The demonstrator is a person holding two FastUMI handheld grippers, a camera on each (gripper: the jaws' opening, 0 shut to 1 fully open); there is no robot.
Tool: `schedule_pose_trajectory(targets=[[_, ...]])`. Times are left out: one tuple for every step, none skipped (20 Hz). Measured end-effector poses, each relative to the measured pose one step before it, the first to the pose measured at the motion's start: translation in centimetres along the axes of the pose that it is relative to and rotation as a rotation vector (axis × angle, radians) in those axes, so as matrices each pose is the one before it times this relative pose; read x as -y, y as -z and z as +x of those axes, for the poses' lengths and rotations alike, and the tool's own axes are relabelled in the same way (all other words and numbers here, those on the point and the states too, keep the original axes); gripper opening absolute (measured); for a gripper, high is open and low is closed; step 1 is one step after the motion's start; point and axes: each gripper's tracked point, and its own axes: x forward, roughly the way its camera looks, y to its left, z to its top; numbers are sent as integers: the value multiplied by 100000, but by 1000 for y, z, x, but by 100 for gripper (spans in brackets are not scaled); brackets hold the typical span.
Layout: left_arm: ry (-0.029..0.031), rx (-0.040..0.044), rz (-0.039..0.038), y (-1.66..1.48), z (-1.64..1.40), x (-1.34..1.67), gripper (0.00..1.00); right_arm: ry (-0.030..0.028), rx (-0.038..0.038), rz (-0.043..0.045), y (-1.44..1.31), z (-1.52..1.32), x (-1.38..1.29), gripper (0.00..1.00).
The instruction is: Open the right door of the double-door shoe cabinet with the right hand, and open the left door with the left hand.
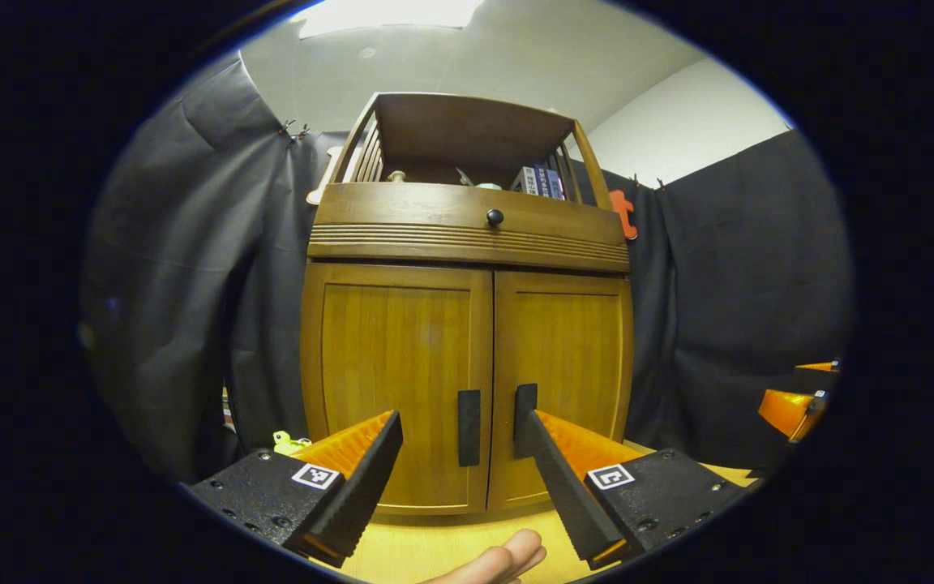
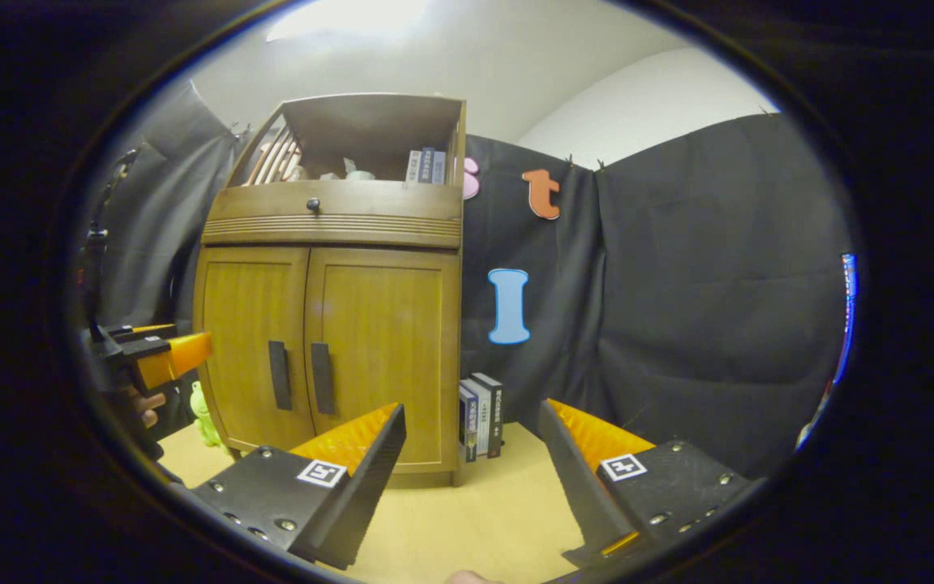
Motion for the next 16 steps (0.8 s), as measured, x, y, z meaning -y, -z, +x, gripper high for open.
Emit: schedule_pose_trajectory(targets=[[-10, -527, 82, 204, -96, 128, 92, -157, 31, -125, 65, 72, -99, 99], [-185, -664, -196, 96, 107, -10, 96, -353, -129, 64, 51, 88, -39, 98], [-522, -527, 191, -120, 204, -138, 92, -487, -216, -124, 226, 106, -102, 98], [-741, -261, 152, -5, 164, -139, 92, -483, -232, -234, 63, 148, -84, 94], [-775, -150, -159, 107, -26, -43, 92, -1525, 8, -170, 55, 30, -290, 98], [-581, -250, -468, -55, -2, -106, 92, -2199, 187, -145, -4, 240, -568, 98], [-145, -125, -652, -24, -15, -118, 92, -1109, -68, 110, 114, 99, -249, 94], [127, -117, -619, -19, 18, -219, 92, -262, -181, -92, 15, 249, -87, 98], [-166, -29, -350, 65, 66, -421, 92, -191, -19, -491, 130, 190, -92, 94], [-242, 272, -91, -76, 107, -315, 92, 8, 41, -561, -28, 379, -101, 98], [-268, 128, 347, -74, -25, -96, 92, 56, 33, -397, -124, 488, -59, 98], [-57, 106, 512, -18, 29, 0, 92, 102, 196, 225, -34, 623, -64, 98], [27, -58, 207, -103, -38, -28, 92, 37, -239, 621, -190, 608, -276, 98], [83, -121, -40, -46, 59, -90, 92, -123, 427, 692, -284, 901, -344, 98], [64, -12, 154, -65, 27, -138, 92, -1141, 604, 263, -255, 1246, -492, 98], [-121, 3, 213, -103, 161, -123, 92, -1431, -73, -139, 15, 1196, -660, 94]])
